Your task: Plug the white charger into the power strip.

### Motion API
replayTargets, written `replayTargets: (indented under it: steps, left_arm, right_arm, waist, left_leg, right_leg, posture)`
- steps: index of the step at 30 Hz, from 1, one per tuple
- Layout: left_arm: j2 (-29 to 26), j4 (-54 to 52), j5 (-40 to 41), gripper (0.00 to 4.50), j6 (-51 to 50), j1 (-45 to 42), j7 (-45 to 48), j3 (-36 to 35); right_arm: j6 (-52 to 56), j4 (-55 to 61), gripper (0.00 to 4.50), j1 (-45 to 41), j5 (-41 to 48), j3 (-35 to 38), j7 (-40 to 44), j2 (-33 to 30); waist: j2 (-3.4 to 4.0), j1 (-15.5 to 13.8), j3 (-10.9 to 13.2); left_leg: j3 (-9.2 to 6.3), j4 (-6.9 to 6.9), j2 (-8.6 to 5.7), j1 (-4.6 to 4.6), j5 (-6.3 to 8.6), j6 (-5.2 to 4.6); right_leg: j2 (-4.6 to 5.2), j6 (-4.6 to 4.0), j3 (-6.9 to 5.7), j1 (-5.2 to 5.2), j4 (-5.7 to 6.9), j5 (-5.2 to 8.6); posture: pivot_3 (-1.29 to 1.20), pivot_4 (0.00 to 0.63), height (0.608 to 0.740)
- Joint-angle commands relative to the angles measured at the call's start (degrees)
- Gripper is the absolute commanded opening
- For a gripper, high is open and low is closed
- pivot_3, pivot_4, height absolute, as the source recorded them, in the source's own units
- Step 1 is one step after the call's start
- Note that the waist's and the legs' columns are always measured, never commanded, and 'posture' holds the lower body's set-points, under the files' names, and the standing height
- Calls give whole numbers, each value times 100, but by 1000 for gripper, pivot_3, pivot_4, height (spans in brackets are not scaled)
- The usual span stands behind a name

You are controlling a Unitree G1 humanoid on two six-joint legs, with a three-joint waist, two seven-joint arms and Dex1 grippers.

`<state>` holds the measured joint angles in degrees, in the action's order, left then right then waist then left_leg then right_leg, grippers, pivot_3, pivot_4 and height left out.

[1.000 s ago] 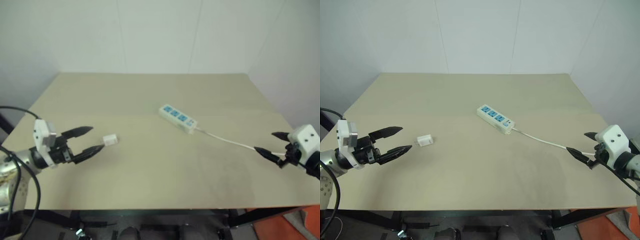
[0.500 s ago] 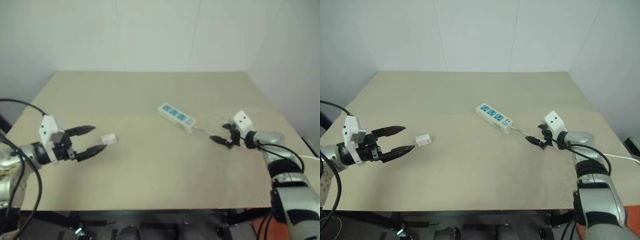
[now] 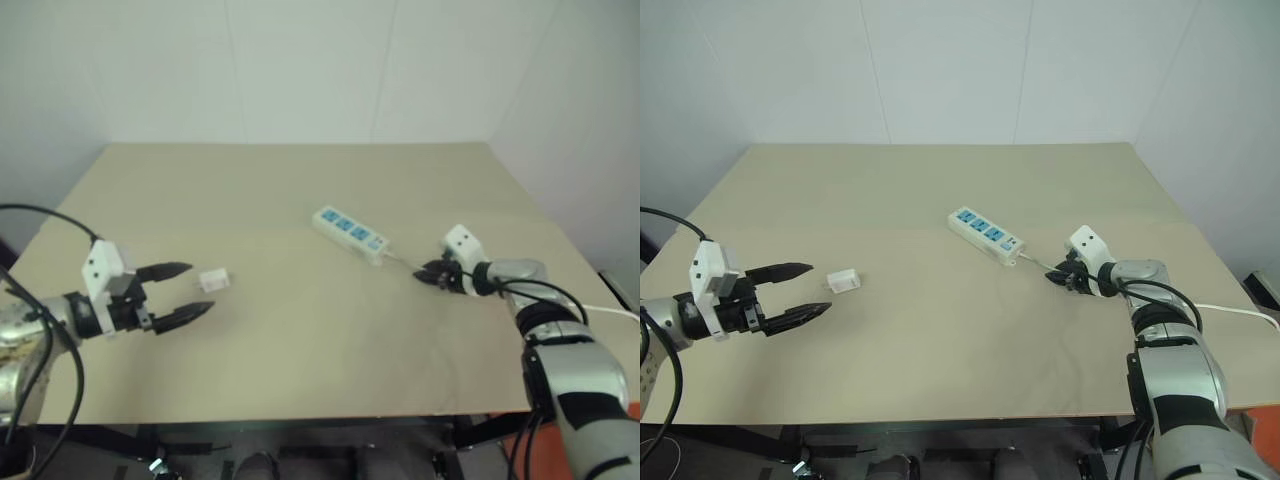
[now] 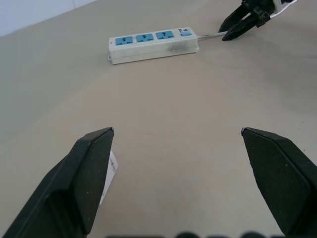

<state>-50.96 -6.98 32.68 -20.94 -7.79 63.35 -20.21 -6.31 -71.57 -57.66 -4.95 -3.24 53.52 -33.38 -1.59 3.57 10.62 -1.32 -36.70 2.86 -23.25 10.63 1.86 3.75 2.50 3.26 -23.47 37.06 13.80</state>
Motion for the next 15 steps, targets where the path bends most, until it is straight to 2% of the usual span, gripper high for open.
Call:
replayTargets:
  steps: [1,3,9,11,15]
  left_arm:
    - [-66,101,-56,4500,226,-204,27,-104]
    - [-49,137,-68,4500,275,-225,67,-89]
    - [-18,110,-52,4500,342,-155,143,-130]
    - [-38,99,-31,4500,318,-117,159,-176]
    - [-44,111,-20,4500,295,-44,224,-178]
  right_arm:
    - [-127,-76,694,-101,-132,-41,7,-6]
    - [-153,-61,32,-80,-112,-3,122,-10]
    - [-445,469,11,231,81,115,394,-99]
    - [-370,1444,11,723,370,203,806,-223]
    - [706,4962,11,2586,1155,707,918,-677]
  waist:
    - [0,7,0]
    - [0,21,0]
    - [0,32,0]
    - [0,22,0]
    - [5,-86,4]
  left_leg:
    - [0,0,0,0,0,0]
    - [1,0,0,0,0,0]
    - [0,1,1,-1,0,0]
    - [0,1,1,-1,0,0]
    - [0,7,0,-11,1,0]
  right_leg:
    - [-1,0,0,0,-1,0]
    - [-1,0,0,0,-1,0]
    - [-1,0,1,0,-1,0]
    - [-1,0,1,0,-1,0]
    - [1,1,0,-7,0,1]
  posture:
    - [0,150,740]
    - [0,150,740]
    - [0,150,740]
    - [0,150,740]
    - [0,150,740]
